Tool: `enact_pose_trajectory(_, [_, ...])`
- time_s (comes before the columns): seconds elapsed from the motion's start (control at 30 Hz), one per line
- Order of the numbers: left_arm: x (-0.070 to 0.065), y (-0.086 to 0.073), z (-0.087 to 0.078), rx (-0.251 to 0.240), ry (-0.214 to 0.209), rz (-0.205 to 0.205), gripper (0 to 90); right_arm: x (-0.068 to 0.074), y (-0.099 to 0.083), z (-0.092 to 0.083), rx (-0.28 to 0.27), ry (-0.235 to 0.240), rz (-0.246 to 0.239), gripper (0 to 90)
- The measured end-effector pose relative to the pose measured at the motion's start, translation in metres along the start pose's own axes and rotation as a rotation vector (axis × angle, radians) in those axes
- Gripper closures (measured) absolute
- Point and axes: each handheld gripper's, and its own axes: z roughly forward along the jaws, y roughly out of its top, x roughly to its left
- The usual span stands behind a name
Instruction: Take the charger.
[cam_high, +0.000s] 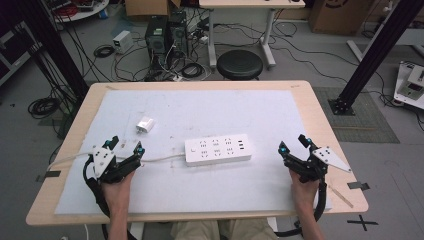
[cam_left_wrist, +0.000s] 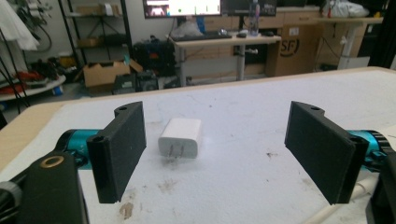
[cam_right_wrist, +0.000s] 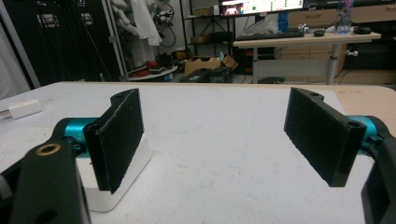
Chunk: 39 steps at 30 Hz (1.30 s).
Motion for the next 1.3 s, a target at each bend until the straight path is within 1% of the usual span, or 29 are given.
enact_pose_trajectory(0.03, [0.001, 0.003, 0.002, 0.015, -0.009, 0.008, 20.6, 0.000, 0.000, 0.000, 0.001, -0.001, 0.000, 20.2])
enact_pose_trajectory(0.1, [0.003, 0.009, 0.006, 0.048, -0.040, 0.013, 20.7, 0.000, 0.000, 0.000, -0.001, -0.003, -0.006, 20.2])
enact_pose_trajectory(0.13, [0.003, 0.012, 0.008, 0.063, -0.049, 0.011, 21.8, 0.000, 0.000, 0.000, -0.002, -0.003, -0.010, 20.2])
enact_pose_trajectory(0.2, [0.003, 0.012, 0.008, 0.063, -0.049, 0.011, 22.4, 0.001, 0.000, 0.000, -0.003, -0.002, -0.010, 20.2])
enact_pose_trajectory(0.23, [0.005, 0.019, 0.012, 0.099, -0.065, 0.011, 22.4, 0.001, 0.000, 0.000, -0.003, -0.002, -0.010, 20.2])
enact_pose_trajectory(0.33, [0.005, 0.019, 0.012, 0.099, -0.065, 0.011, 22.8, 0.001, 0.000, 0.000, -0.002, -0.005, -0.011, 20.2])
enact_pose_trajectory(0.37, [0.010, 0.030, 0.021, 0.118, -0.083, 0.026, 22.8, 0.001, 0.000, 0.000, -0.002, -0.005, -0.011, 20.2])
enact_pose_trajectory(0.43, [0.012, 0.034, 0.026, 0.130, -0.093, 0.021, 23.0, 0.001, 0.000, 0.001, 0.008, -0.010, -0.008, 20.2])
enact_pose_trajectory(0.53, [0.014, 0.041, 0.034, 0.166, -0.103, 0.021, 23.0, 0.001, 0.000, 0.001, 0.011, -0.007, -0.007, 20.2])
enact_pose_trajectory(0.57, [0.015, 0.043, 0.036, 0.177, -0.101, 0.025, 23.1, 0.001, 0.000, 0.001, 0.009, -0.006, -0.013, 20.2])
enact_pose_trajectory(0.63, [0.016, 0.047, 0.042, 0.192, -0.107, 0.026, 24.4, 0.001, 0.000, 0.001, 0.011, -0.008, -0.009, 20.2])
enact_pose_trajectory(0.7, [0.018, 0.051, 0.048, 0.224, -0.113, 0.023, 24.4, 0.001, 0.000, 0.001, 0.009, -0.007, -0.011, 20.2])
enact_pose_trajectory(0.77, [0.021, 0.054, 0.055, 0.246, -0.121, 0.018, 24.4, 0.001, 0.000, 0.001, 0.009, -0.008, -0.009, 20.2])
enact_pose_trajectory(0.8, [0.022, 0.055, 0.059, 0.267, -0.133, 0.012, 24.4, 0.002, 0.000, 0.001, 0.012, -0.009, -0.005, 20.2])
enact_pose_trajectory(0.83, [0.024, 0.056, 0.063, 0.288, -0.143, 0.001, 24.4, 0.001, 0.000, 0.001, 0.009, -0.007, -0.010, 20.2])
enact_pose_trajectory(0.87, [0.026, 0.056, 0.067, 0.300, -0.153, -0.009, 24.4, 0.002, 0.000, 0.001, 0.013, -0.008, -0.004, 20.2])
enact_pose_trajectory(0.9, [0.029, 0.057, 0.070, 0.311, -0.158, -0.015, 24.4, 0.001, 0.000, 0.001, 0.010, -0.007, -0.010, 20.2])
enact_pose_trajectory(1.0, [0.034, 0.056, 0.078, 0.322, -0.151, -0.035, 24.4, 0.001, 0.000, 0.001, 0.010, -0.006, -0.011, 20.2])
enact_pose_trajectory(1.03, [0.035, 0.056, 0.082, 0.344, -0.147, -0.035, 24.4, 0.001, 0.000, 0.001, 0.009, -0.006, -0.012, 20.2])
enact_pose_trajectory(1.1, [0.036, 0.057, 0.088, 0.379, -0.120, -0.009, 24.4, 0.002, 0.000, 0.001, 0.012, -0.007, -0.009, 20.2])
enact_pose_trajectory(1.2, [0.037, 0.060, 0.096, 0.405, -0.103, 0.013, 24.4, 0.001, 0.000, 0.001, 0.011, -0.007, -0.012, 20.2])
enact_pose_trajectory(1.23, [0.037, 0.061, 0.099, 0.406, -0.099, 0.013, 24.4, 0.001, 0.000, 0.001, 0.011, -0.006, -0.010, 20.2])
enact_pose_trajectory(1.27, [0.038, 0.061, 0.102, 0.418, -0.099, 0.005, 24.4, 0.001, 0.000, 0.001, 0.011, -0.006, -0.012, 20.2])
enact_pose_trajectory(1.3, [0.039, 0.060, 0.106, 0.440, -0.096, 0.007, 24.4, 0.002, 0.000, 0.001, 0.015, -0.005, -0.007, 20.2])
